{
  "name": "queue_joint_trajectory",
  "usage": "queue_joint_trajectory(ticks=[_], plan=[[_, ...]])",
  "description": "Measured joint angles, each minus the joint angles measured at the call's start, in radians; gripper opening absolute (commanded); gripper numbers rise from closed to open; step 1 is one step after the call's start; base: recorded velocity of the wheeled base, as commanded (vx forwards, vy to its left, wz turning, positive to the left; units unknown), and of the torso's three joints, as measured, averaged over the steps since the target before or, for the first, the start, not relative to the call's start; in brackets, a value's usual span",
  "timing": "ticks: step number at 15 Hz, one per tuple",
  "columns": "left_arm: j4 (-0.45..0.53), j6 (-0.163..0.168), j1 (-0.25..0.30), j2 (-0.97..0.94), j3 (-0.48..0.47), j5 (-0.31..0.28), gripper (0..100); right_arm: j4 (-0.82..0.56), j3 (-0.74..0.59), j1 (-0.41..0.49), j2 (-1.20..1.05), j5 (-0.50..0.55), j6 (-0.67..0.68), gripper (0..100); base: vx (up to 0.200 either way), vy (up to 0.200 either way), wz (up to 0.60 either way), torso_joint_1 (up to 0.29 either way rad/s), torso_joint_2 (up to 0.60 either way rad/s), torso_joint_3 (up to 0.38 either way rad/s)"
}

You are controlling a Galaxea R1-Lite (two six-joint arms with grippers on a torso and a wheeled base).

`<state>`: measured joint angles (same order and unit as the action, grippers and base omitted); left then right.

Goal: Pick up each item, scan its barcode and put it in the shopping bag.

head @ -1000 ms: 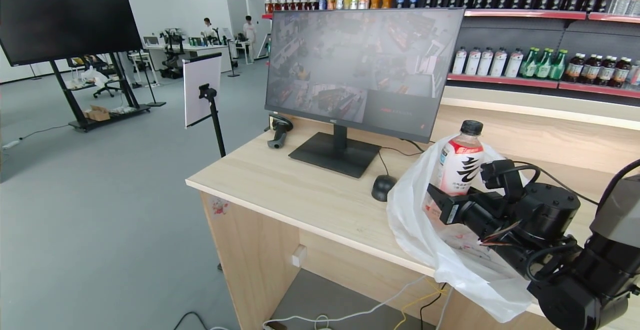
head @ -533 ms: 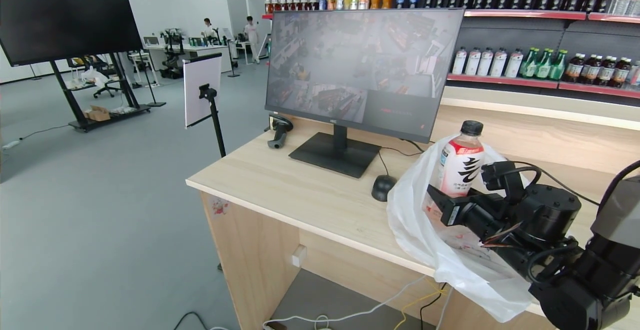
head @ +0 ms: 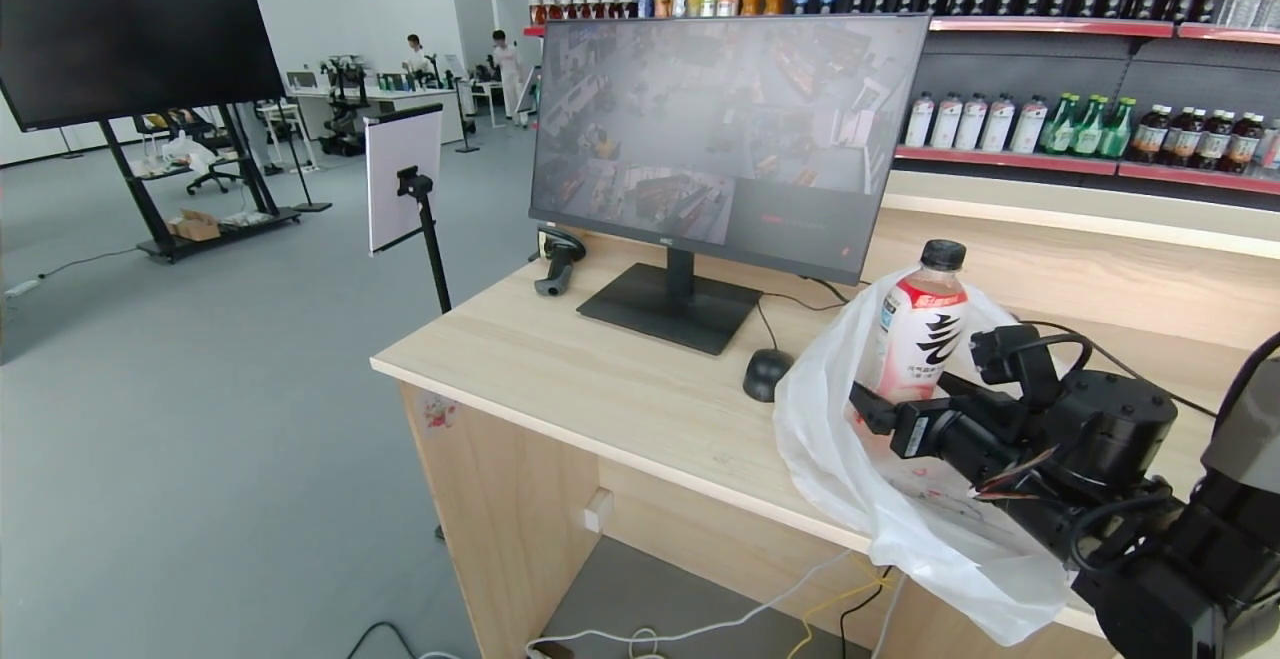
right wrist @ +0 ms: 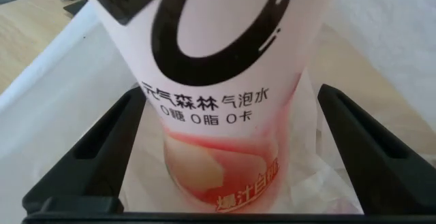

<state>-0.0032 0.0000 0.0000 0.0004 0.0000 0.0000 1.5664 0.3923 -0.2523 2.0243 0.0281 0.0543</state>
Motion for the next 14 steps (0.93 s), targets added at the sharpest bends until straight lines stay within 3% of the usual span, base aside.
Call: queue_joint_trajectory(ticks=[12, 14], plan=[[0.0, 0.0, 0.0, 0.0, 0.0, 0.0, 100, 0.003, -0.192, 0.027, -0.29, 0.0, -0.004, 100, 0.0, 0.0, 0.0, 0.0, 0.0, 0.0], [-0.001, 0.0, 0.0, 0.0, 0.0, 0.0, 100, 0.003, -0.209, 0.028, -0.338, -0.001, -0.004, 100, -0.2, 0.0, 0.0, 0.005, 0.0, 0.005]])
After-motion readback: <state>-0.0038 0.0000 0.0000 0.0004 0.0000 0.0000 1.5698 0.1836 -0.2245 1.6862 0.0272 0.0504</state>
